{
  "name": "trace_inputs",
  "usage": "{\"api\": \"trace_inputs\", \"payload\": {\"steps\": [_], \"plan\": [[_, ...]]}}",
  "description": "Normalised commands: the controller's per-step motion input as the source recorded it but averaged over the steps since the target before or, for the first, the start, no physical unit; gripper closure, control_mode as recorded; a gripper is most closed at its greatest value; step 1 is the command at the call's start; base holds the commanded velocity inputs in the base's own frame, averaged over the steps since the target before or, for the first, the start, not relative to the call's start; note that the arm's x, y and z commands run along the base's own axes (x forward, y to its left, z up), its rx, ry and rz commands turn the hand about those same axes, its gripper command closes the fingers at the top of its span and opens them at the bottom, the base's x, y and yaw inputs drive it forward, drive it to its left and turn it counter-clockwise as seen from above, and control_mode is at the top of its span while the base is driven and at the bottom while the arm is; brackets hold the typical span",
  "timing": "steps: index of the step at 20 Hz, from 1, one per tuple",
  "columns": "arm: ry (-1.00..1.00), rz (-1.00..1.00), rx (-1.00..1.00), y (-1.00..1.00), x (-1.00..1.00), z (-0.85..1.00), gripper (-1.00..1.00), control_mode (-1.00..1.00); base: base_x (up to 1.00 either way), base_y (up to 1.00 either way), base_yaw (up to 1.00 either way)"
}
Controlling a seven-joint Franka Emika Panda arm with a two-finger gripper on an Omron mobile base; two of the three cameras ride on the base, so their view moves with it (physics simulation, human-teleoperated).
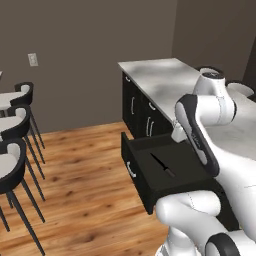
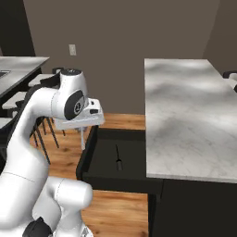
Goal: Pick up the metallic utensils from the counter and place them in the open drawer. Make sure not to pick up any wooden utensils.
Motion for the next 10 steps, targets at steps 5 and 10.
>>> {"api": "trace_inputs", "payload": {"steps": [5,10], "plan": [[0.22,0.00,0.03,-0.23,0.65,-0.51,1.00,-1.00,0.00,0.00,0.00],[0.15,0.00,0.00,-0.31,0.74,-0.68,1.00,-1.00,0.00,0.00,0.00]]}}
